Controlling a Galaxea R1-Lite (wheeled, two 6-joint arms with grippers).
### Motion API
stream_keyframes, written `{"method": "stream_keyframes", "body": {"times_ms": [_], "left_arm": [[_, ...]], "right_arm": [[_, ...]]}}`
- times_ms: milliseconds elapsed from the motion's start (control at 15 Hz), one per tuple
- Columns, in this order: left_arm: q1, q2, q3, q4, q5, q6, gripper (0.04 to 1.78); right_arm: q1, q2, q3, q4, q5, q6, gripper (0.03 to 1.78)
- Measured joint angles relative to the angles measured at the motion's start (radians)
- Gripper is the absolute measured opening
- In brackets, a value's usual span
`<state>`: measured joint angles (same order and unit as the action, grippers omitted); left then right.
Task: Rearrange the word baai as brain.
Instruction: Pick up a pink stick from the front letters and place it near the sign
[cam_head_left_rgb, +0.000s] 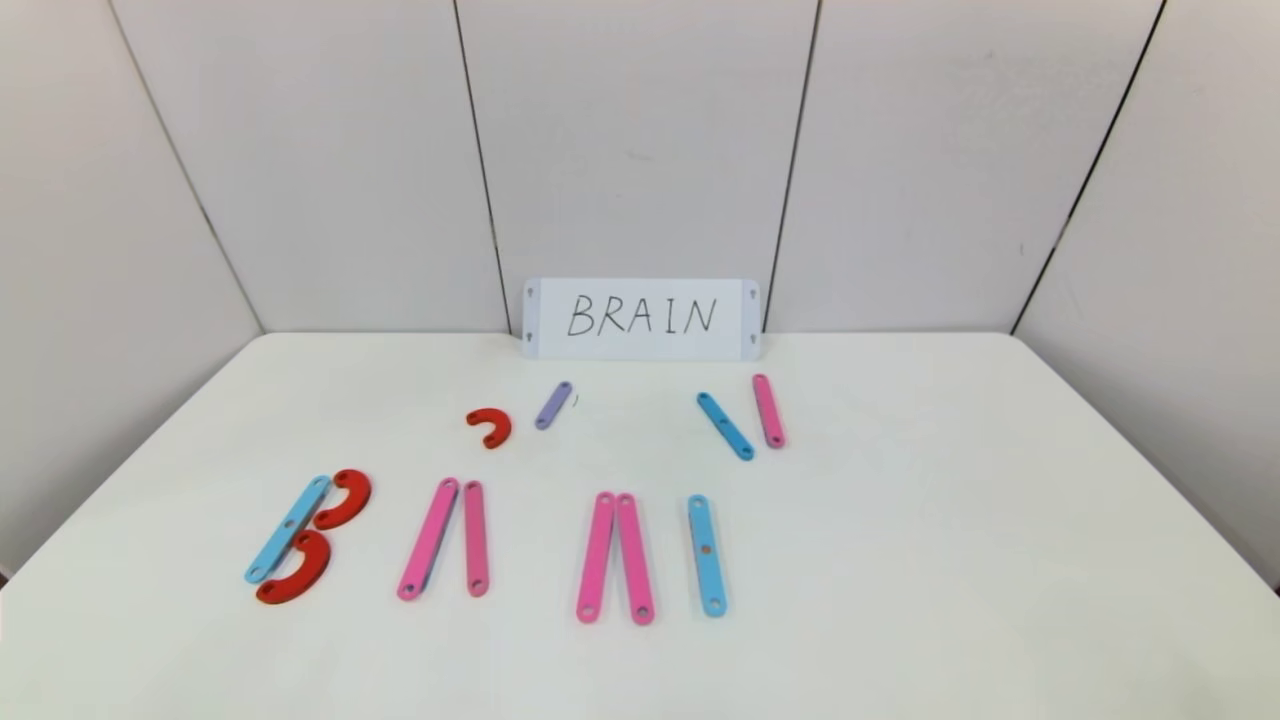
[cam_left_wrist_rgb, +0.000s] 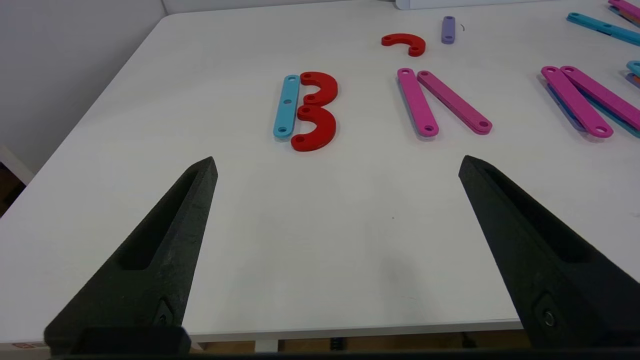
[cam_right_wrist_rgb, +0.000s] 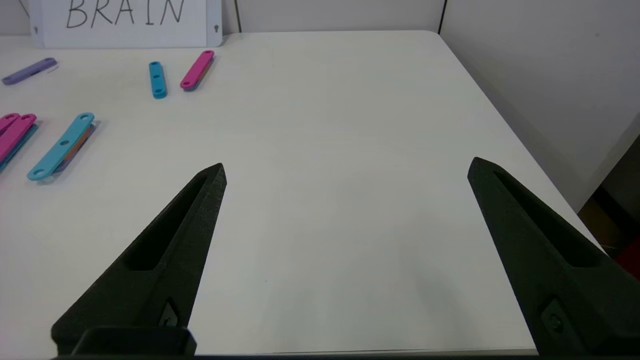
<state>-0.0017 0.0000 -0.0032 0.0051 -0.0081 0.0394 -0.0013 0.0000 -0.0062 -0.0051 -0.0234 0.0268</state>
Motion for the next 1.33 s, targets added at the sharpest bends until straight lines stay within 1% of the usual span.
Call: {"method": "stream_keyframes", "body": {"times_ms": [133, 333, 600, 667, 933, 1133, 1333], "left_arm": [[0.000, 0.000, -0.030, 0.011, -0.019, -0.001, 1.70], [0.000, 0.023, -0.119, 0.040, -0.049, -0.001, 1.70], [0.000, 0.138, -0.254, 0.037, -0.054, -0.001, 1.70], [-0.001, 0.176, -0.291, 0.035, -0.055, -0.001, 1.70], [-0.001, 0.342, -0.438, 0.038, -0.058, 0.018, 1.70], [-0.001, 0.481, -0.531, 0.040, -0.063, 0.075, 1.70], [-0.001, 0.631, -0.599, 0.037, -0.082, 0.088, 1.70]], "right_arm": [[0.000, 0.000, -0.044, 0.013, -0.003, 0.002, 1.70], [0.000, 0.018, -0.132, 0.024, 0.017, -0.006, 1.70], [-0.001, 0.092, -0.259, 0.066, 0.016, -0.104, 1.70], [-0.003, 0.119, -0.289, 0.067, 0.014, -0.111, 1.70], [-0.014, 0.271, -0.453, 0.071, 0.019, -0.118, 1.70], [-0.012, 0.433, -0.576, 0.073, 0.029, -0.117, 1.70], [-0.002, 0.600, -0.684, 0.072, 0.047, -0.112, 1.70]]}}
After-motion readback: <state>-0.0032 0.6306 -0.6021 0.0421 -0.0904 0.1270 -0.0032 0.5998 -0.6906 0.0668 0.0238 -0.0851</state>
